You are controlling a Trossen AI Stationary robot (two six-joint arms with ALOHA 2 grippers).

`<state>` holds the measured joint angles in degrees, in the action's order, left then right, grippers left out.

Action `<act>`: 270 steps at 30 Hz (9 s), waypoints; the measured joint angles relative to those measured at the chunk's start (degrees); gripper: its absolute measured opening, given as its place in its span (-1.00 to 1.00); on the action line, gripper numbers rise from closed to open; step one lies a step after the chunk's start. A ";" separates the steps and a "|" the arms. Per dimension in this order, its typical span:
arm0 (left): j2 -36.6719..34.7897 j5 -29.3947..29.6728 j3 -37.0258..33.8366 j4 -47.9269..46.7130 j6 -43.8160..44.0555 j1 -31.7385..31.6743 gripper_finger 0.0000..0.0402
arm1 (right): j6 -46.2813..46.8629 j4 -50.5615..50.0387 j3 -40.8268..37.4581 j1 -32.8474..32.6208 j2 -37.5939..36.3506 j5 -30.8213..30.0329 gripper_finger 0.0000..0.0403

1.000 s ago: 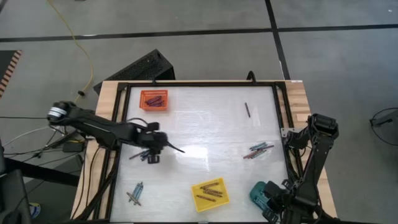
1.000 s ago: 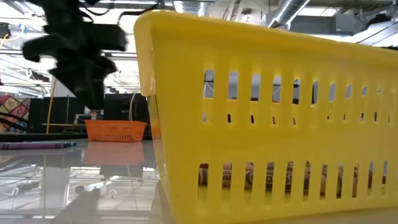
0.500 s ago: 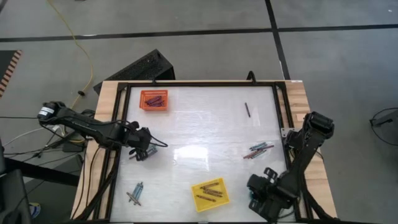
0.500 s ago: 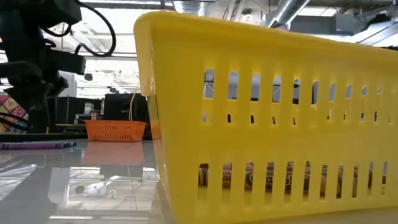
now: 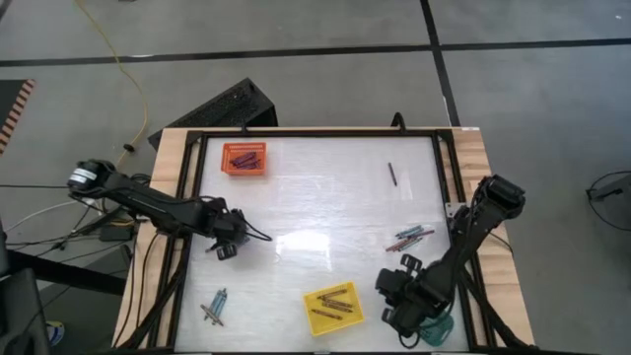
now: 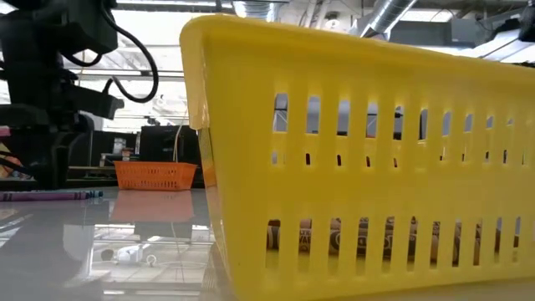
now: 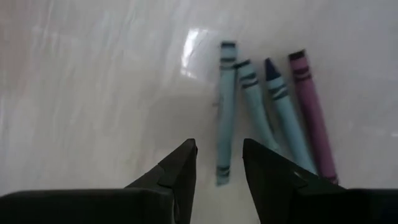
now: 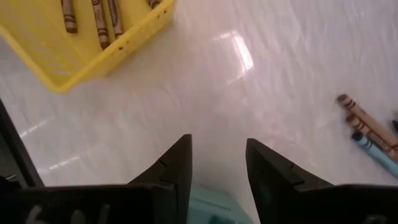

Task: Sort crayons
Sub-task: Put the blue crayon into the green bin, then put the purple crayon into the orange bin

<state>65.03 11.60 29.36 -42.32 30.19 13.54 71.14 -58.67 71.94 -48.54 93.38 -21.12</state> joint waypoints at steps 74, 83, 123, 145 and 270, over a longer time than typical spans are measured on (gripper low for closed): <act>8.16 -3.93 1.95 42.68 -24.37 -12.25 -1.00 | -38.48 19.80 -0.02 22.38 -4.55 -15.49 -0.30; 8.15 -6.99 1.95 54.84 -29.28 -10.99 -1.00 | -45.33 28.44 -0.02 24.57 -4.55 -15.13 -0.30; 8.11 -18.53 2.01 89.13 -36.73 -4.00 -1.00 | -78.71 63.97 -0.02 24.75 -4.55 -14.58 -0.51; 8.11 -18.23 2.01 89.37 -36.63 -3.96 -1.00 | -80.00 64.58 -0.02 24.62 -4.55 -13.53 -0.98; -2.56 -12.47 -0.44 -12.48 16.31 9.68 -0.31 | 27.21 -5.22 -0.02 -12.83 1.86 7.88 -0.66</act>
<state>62.47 -0.88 28.93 -54.80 46.49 23.22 98.35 -63.89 71.92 -61.36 95.24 -13.25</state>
